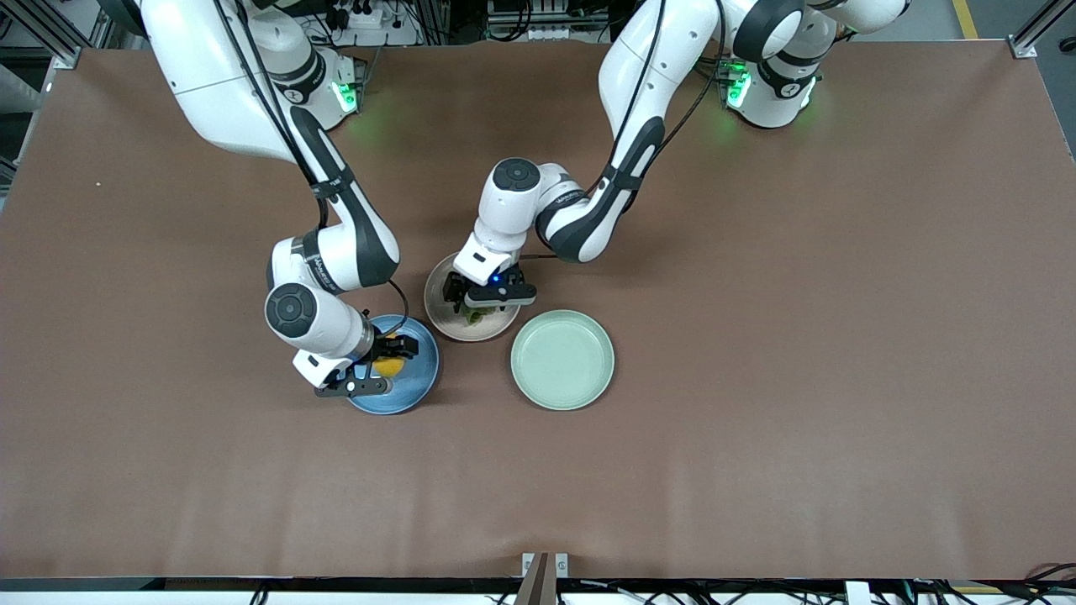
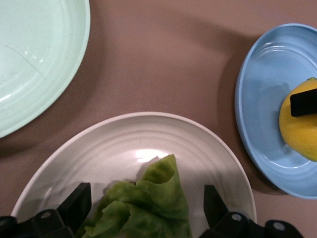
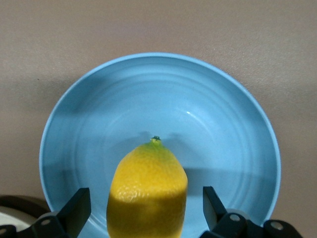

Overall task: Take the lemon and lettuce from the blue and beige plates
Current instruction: 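Close the left gripper on the lettuce while the right gripper closes on the lemon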

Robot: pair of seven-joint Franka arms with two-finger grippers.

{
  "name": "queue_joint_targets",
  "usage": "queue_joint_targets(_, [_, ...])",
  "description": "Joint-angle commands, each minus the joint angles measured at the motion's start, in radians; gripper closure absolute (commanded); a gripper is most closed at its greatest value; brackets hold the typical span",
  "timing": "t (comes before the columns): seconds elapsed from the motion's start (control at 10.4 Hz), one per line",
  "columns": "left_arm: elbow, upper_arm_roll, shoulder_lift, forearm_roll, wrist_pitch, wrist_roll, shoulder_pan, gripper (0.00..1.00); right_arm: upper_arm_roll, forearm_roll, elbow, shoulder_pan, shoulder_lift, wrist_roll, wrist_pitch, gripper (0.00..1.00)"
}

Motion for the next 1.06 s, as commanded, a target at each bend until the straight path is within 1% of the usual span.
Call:
queue_joint_targets(0.0, [0.029,0.021,0.02,0.03,0.013,-0.043,-0.018,0.04,-0.006,0.024,-0.003,0.012,0.007,0.014,0.017,0.0])
queue_joint_targets(0.1, [0.029,0.021,0.02,0.029,0.013,-0.062,-0.019,0.28,-0.006,0.024,-0.003,0.012,0.009,0.014,0.017,0.04])
queue_joint_targets(0.19, [0.029,0.021,0.02,0.029,0.013,-0.074,-0.019,0.6,-0.006,0.024,-0.003,0.012,0.009,0.014,0.017,0.16])
queue_joint_targets(0.29, [0.027,0.019,0.016,0.029,0.013,-0.074,-0.019,0.75,-0.006,0.024,-0.003,0.013,0.009,0.014,0.017,0.29])
queue_joint_targets(0.39, [0.026,0.019,0.008,0.024,0.013,-0.075,-0.019,0.83,-0.006,0.024,-0.003,0.016,0.009,0.014,0.017,0.41])
queue_joint_targets(0.48, [0.024,0.015,0.001,0.023,0.01,-0.076,-0.019,0.88,-0.006,0.024,-0.003,0.016,0.009,0.014,0.015,0.57])
queue_joint_targets(0.58, [0.023,0.012,-0.012,0.021,0.009,-0.074,-0.019,1.0,-0.006,0.024,-0.003,0.016,0.009,0.016,0.014,0.7])
queue_joint_targets(0.68, [0.019,0.01,-0.018,0.021,0.007,-0.074,-0.019,1.0,-0.006,0.024,-0.003,0.016,0.009,0.016,0.014,0.81])
queue_joint_targets(0.77, [0.018,0.01,-0.021,0.021,0.003,-0.074,-0.019,1.0,-0.006,0.024,-0.003,0.015,0.008,0.017,0.011,0.86])
queue_joint_targets(0.96, [0.012,0.009,-0.041,0.02,-0.023,-0.068,-0.016,1.0,-0.006,0.024,0.0,0.009,-0.002,0.02,-0.015,0.87])
